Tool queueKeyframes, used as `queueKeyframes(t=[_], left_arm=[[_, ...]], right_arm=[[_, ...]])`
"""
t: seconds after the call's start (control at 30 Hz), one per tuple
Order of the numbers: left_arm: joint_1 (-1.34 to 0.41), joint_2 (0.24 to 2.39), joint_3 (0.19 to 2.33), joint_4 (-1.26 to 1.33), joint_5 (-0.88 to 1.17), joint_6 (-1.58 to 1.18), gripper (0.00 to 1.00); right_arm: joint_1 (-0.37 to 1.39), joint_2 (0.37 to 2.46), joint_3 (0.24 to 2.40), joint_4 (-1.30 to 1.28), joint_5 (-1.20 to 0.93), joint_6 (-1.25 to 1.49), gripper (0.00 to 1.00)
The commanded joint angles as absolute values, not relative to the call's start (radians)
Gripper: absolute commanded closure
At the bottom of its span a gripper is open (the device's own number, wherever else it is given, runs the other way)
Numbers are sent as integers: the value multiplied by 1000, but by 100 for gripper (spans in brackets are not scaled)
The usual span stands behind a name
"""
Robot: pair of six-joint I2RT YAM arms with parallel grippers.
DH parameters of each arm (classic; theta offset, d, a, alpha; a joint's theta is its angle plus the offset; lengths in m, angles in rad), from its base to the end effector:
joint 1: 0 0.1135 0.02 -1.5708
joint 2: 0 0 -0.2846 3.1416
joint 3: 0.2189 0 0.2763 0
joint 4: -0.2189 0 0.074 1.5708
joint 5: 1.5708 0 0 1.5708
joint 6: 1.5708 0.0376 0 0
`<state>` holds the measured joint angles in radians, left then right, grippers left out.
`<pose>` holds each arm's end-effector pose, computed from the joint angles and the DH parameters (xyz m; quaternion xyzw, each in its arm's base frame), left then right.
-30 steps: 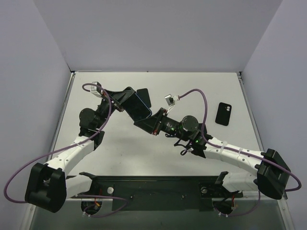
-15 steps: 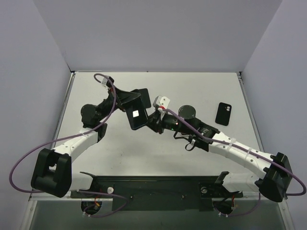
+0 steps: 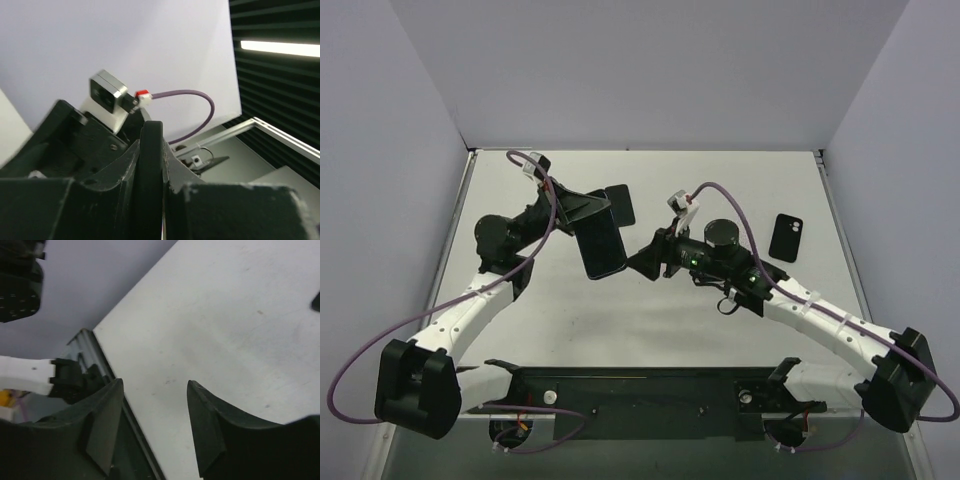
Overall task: Take the phone out of the phone case
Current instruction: Remove the phone case from the phone.
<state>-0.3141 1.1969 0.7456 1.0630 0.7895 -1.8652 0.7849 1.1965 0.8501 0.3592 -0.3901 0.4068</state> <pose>0.2459 -0.1079 0.3725 -0.0545 0.5430 -0.8081 0.2217 0.2013 0.2213 0.3447 -0.2650 0.6510 0.5045 0.5014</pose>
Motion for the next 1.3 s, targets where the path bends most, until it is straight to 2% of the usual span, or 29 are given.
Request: queueKeyframes(t=[0.0,0.03,0.2,0.3,0.43,0.5,0.6,0.63,0.73,0.77,0.8,0.97,1.07,1.2,1.27], left_arm=[[-304,1158,837,835,738,-1625,100],[-304,1167,853,815,752,-1611,100],[-305,1201,905,821,796,-1597,100],[-304,1189,905,798,799,-1589,100],[-305,1166,908,762,788,-1572,100],[-305,1155,910,750,792,-1563,100],[-304,1146,914,730,798,-1559,100],[-304,1146,917,732,802,-1565,100],[-304,1157,926,739,816,-1611,100],[-304,1164,930,739,830,-1641,100],[-304,1169,933,759,841,-1663,100],[-304,1203,922,938,905,-1875,100],[-311,1235,896,1232,904,-2070,100],[-348,1278,894,1480,877,-2296,100],[-359,1266,897,1488,880,-2316,100]], right_arm=[[805,1053,793,492,-573,733,46],[808,1039,790,523,-625,745,41],[810,1011,854,460,-698,714,38],[804,1049,919,446,-739,698,41],[805,1114,937,572,-795,781,47],[804,1138,942,626,-802,814,53],[805,1170,948,684,-824,839,72],[810,1180,946,692,-842,830,75],[811,1180,921,672,-868,753,87],[810,1175,917,661,-868,691,98],[802,1169,919,602,-862,654,100],[788,1181,939,515,-866,416,100],[788,1181,927,503,-874,223,100],[793,1212,1026,249,-812,-57,100],[792,1223,1063,206,-781,-121,100]])
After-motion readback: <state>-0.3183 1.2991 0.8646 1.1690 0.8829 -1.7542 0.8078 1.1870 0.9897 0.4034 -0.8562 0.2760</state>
